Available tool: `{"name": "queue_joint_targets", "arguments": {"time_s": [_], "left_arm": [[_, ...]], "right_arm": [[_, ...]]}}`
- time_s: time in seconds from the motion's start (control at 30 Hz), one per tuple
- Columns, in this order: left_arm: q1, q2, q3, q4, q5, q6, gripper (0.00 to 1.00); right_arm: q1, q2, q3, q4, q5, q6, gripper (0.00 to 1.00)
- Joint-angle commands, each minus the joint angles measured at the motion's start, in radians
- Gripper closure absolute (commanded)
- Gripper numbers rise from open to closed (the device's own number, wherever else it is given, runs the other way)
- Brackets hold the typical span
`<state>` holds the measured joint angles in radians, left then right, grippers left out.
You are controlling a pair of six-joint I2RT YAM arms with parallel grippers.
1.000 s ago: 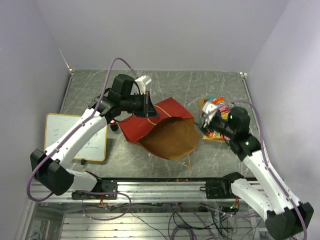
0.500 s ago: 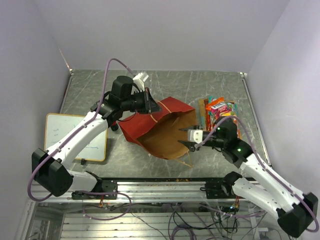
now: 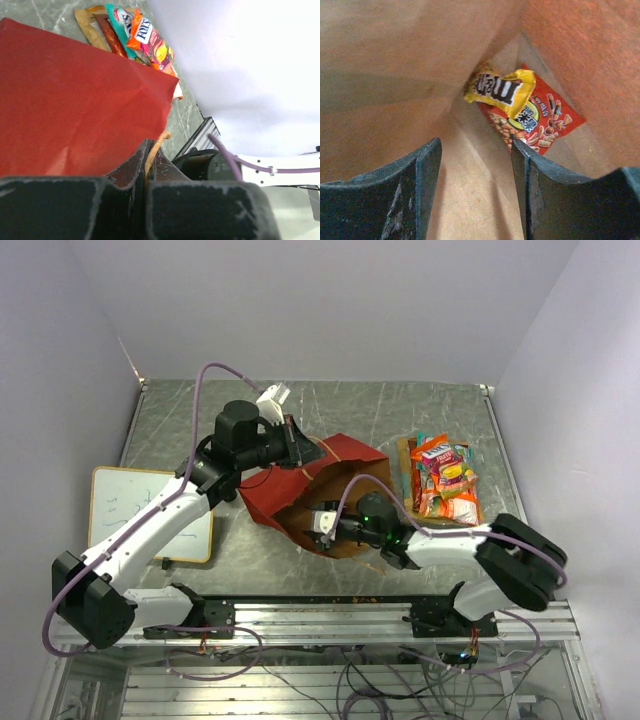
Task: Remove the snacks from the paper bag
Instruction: Take out the snack from the paper bag.
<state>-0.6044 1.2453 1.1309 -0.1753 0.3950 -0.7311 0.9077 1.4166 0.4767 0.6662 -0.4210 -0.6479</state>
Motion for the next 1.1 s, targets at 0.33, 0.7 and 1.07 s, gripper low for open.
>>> {"name": "queue_joint_targets", "arguments": {"time_s": [0.33, 0.7, 1.07], "left_arm": [[-0.053, -0.065, -0.034, 0.086, -0.046, 0.014, 0.93], [-0.065, -0.111, -0.036, 0.019, -0.077, 0.021, 0.93], [-0.066, -0.133, -0.040, -0.023, -0.148, 0.039, 0.93]], "right_arm": [[0.044, 0.404, 0.150, 0.600, 0.204, 0.267, 0.39], [0.052, 0.561, 0.237, 0.636, 0.239, 0.313, 0.59], [0.053, 0.432, 0.169, 0.536, 0.259, 0.303, 1.00]]}}
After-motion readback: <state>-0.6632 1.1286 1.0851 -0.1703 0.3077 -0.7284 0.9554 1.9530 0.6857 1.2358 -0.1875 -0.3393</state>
